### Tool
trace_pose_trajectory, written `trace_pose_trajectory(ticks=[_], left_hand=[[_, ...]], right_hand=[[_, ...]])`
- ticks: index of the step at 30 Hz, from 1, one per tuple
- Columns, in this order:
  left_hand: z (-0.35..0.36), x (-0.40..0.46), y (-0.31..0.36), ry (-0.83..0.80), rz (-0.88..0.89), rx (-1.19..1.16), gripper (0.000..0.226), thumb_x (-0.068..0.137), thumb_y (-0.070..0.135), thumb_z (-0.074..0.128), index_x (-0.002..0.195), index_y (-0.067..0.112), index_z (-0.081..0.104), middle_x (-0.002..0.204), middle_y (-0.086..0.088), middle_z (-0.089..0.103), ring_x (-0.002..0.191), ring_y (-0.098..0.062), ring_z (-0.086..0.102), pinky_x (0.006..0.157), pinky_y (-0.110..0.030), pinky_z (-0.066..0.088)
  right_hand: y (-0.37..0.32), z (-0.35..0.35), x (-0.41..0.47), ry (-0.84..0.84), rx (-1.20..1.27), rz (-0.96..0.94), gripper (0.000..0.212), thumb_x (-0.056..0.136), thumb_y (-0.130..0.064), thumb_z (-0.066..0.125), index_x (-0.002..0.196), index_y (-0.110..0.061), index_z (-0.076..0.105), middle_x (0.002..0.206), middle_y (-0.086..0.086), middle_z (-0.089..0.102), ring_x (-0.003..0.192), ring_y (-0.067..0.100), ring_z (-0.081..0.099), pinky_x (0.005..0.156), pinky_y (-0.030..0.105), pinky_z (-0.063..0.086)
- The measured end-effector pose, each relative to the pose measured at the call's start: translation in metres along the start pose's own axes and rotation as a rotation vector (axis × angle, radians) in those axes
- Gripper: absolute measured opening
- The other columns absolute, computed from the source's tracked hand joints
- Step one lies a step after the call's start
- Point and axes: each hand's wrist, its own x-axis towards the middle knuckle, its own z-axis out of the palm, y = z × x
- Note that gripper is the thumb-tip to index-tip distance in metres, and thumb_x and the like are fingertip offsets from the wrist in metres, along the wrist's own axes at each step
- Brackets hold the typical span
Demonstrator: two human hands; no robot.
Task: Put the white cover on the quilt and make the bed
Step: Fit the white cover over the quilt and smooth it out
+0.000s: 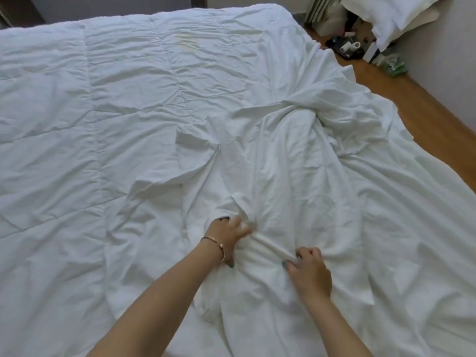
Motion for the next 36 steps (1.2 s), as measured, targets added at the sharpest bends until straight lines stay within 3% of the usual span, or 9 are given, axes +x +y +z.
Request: trace_pose_trajectory(ticks=[5, 8, 11, 16, 20, 22, 26, 32, 36], left_hand=[[-0.037, -0.008, 0.018, 0.282, 0.086, 0.041, 0.028, 0.093, 0.035, 0.047, 0.116, 0.027, 0.06, 0.114, 0.0, 0.06, 0.105, -0.025, 0.06, 0.074, -0.028, 0.033], [-0.053, -0.023, 0.02, 0.46, 0.179, 0.017, 0.014, 0.082, 0.032, 0.067, 0.087, 0.019, 0.068, 0.088, -0.003, 0.064, 0.077, -0.028, 0.066, 0.062, -0.026, 0.029], [-0.056, -0.035, 0.005, 0.545, 0.04, -0.013, 0.02, 0.067, 0.024, 0.082, 0.075, 0.012, 0.069, 0.073, -0.008, 0.062, 0.061, -0.03, 0.064, 0.054, -0.026, 0.04], [-0.071, -0.07, -0.015, 0.097, -0.327, -0.083, 0.058, 0.089, 0.046, 0.057, 0.139, 0.021, 0.042, 0.14, -0.013, 0.035, 0.118, -0.038, 0.05, 0.097, -0.042, 0.044], [-0.069, -0.112, 0.049, -0.3, -0.034, -0.184, 0.134, 0.057, 0.075, 0.073, 0.145, 0.045, -0.024, 0.155, 0.0, -0.034, 0.145, -0.035, 0.018, 0.114, -0.047, 0.029], [-0.073, -0.121, 0.089, -0.098, 0.198, -0.303, 0.129, 0.061, 0.073, 0.071, 0.151, 0.038, -0.015, 0.161, 0.007, -0.013, 0.148, -0.021, 0.012, 0.12, -0.044, 0.015], [-0.111, -0.105, 0.106, 0.4, 0.08, -0.661, 0.026, 0.093, 0.023, 0.046, 0.113, 0.009, 0.057, 0.114, -0.009, 0.065, 0.114, -0.032, 0.055, 0.089, -0.039, 0.043], [-0.175, -0.122, 0.036, 0.742, 0.005, -1.382, 0.025, 0.073, 0.027, 0.043, 0.08, 0.01, 0.06, 0.079, -0.005, 0.053, 0.08, -0.015, 0.045, 0.068, -0.03, 0.034], [-0.18, -0.138, -0.001, 0.651, -0.11, -1.395, 0.023, 0.057, 0.044, 0.056, 0.066, 0.024, 0.053, 0.066, 0.007, 0.047, 0.065, -0.012, 0.04, 0.059, -0.029, 0.032]], right_hand=[[0.006, -0.009, -0.049, 0.169, 0.128, -0.194, 0.058, 0.079, -0.051, 0.072, 0.128, -0.024, 0.056, 0.133, -0.002, 0.047, 0.095, 0.025, 0.065, 0.065, 0.036, 0.051], [0.012, -0.002, -0.12, -0.208, -0.085, -0.229, 0.116, 0.062, -0.084, 0.059, 0.152, -0.04, 0.001, 0.161, -0.01, -0.007, 0.105, 0.019, 0.062, 0.077, 0.032, 0.051], [0.03, 0.019, -0.177, -0.456, -0.296, -0.209, 0.112, 0.075, -0.068, 0.06, 0.146, -0.046, -0.024, 0.153, -0.001, -0.039, 0.095, 0.021, 0.065, 0.072, 0.028, 0.045], [0.062, -0.02, -0.168, -0.28, -0.395, 0.003, 0.013, 0.092, -0.024, 0.046, 0.105, -0.026, 0.049, 0.129, 0.003, 0.059, 0.1, 0.026, 0.064, 0.065, 0.029, 0.033], [0.041, -0.093, -0.133, 0.033, -0.164, -0.009, 0.033, 0.089, -0.011, 0.046, 0.119, -0.024, 0.054, 0.1, 0.007, 0.067, 0.089, 0.033, 0.063, 0.063, 0.031, 0.034], [0.011, -0.127, -0.126, 0.123, -0.023, -0.156, 0.033, 0.088, -0.006, 0.045, 0.117, -0.019, 0.054, 0.094, 0.004, 0.064, 0.083, 0.031, 0.06, 0.064, 0.032, 0.034], [-0.022, -0.148, -0.124, 0.274, 0.29, -0.418, 0.036, 0.084, -0.016, 0.066, 0.116, -0.01, 0.053, 0.106, 0.002, 0.057, 0.091, 0.024, 0.059, 0.073, 0.034, 0.046], [0.022, -0.117, -0.092, 0.203, -0.164, -0.02, 0.104, 0.073, -0.057, 0.073, 0.149, -0.036, 0.006, 0.143, 0.008, 0.011, 0.123, 0.029, 0.039, 0.099, 0.04, 0.039], [0.009, -0.116, -0.049, -0.109, -0.299, 0.034, 0.076, 0.085, -0.059, 0.055, 0.147, -0.043, 0.013, 0.137, 0.01, 0.025, 0.094, 0.029, 0.059, 0.071, 0.034, 0.044]])
